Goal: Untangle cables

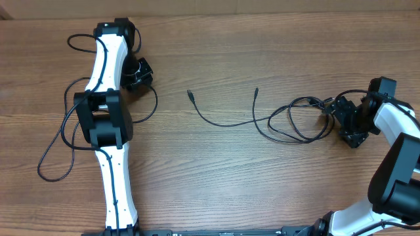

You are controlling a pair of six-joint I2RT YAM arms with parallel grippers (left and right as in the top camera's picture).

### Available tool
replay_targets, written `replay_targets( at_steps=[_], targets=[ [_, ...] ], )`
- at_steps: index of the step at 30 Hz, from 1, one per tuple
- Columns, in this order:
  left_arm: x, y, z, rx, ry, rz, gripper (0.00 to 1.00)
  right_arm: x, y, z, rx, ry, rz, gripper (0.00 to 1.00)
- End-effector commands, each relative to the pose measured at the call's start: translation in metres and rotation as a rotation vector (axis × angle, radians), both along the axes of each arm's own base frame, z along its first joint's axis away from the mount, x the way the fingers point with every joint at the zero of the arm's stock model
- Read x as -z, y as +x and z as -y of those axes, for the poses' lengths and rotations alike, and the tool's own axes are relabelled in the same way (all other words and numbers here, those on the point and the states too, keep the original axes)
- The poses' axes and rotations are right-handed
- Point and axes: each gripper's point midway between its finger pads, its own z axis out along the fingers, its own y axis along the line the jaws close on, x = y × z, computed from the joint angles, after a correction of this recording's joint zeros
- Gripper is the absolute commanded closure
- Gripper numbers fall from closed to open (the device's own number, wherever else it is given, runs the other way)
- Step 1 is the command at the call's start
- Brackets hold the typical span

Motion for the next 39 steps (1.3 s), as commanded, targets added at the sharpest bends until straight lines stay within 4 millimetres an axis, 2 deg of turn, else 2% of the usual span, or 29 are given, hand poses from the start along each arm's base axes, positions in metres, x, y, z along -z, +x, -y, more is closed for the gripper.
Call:
replay_targets(
  at_steps=[1,5,8,12,17,24,26,27,28,29,33,39],
  targets=[
    [-0.049,0.015,-0.003,-0.023,0.003,0.107,0.61,0.005,-0.001,-0.009,-0.004,0.034,-0.010,0.00],
    [-0.072,0.024,0.003,-0.001,0.009,0.166,0.58,0.005,-0.002,-0.009,-0.005,0.034,-0.010,0.00],
    [-0.070,0.026,0.000,-0.005,0.055,0.170,0.60,0.005,-0.001,-0.009,-0.004,0.034,-0.010,0.00],
    [-0.061,0.018,-0.004,-0.113,0.121,0.123,0.63,0.005,-0.001,-0.009,-0.004,0.034,-0.010,0.00],
    [-0.037,0.010,-0.003,-0.256,0.198,0.074,0.64,0.005,-0.001,-0.009,-0.004,0.034,-0.010,0.00],
    [-0.002,0.022,0.001,-0.275,0.201,0.115,0.63,0.005,-0.002,-0.009,-0.004,0.034,-0.010,0.00],
    [0.004,0.026,0.000,-0.276,0.202,0.129,0.70,0.005,-0.001,-0.009,-0.004,0.034,-0.010,0.00],
    [0.005,0.027,-0.001,-0.276,0.207,0.136,0.79,0.005,-0.001,-0.009,-0.004,0.034,-0.010,0.00],
    [0.005,0.028,-0.004,-0.278,0.217,0.142,0.94,0.005,-0.001,-0.009,-0.005,0.034,-0.010,0.00],
    [0.005,0.029,-0.008,-0.280,0.235,0.149,0.96,0.005,-0.002,-0.009,-0.004,0.034,-0.010,0.00],
    [0.001,0.032,-0.032,-0.297,0.326,0.175,0.96,0.005,-0.002,-0.009,-0.004,0.034,-0.010,0.00],
    [-0.004,0.038,-0.080,-0.297,0.435,0.212,0.96,0.005,-0.002,-0.009,-0.004,0.034,-0.010,0.00]
  ],
)
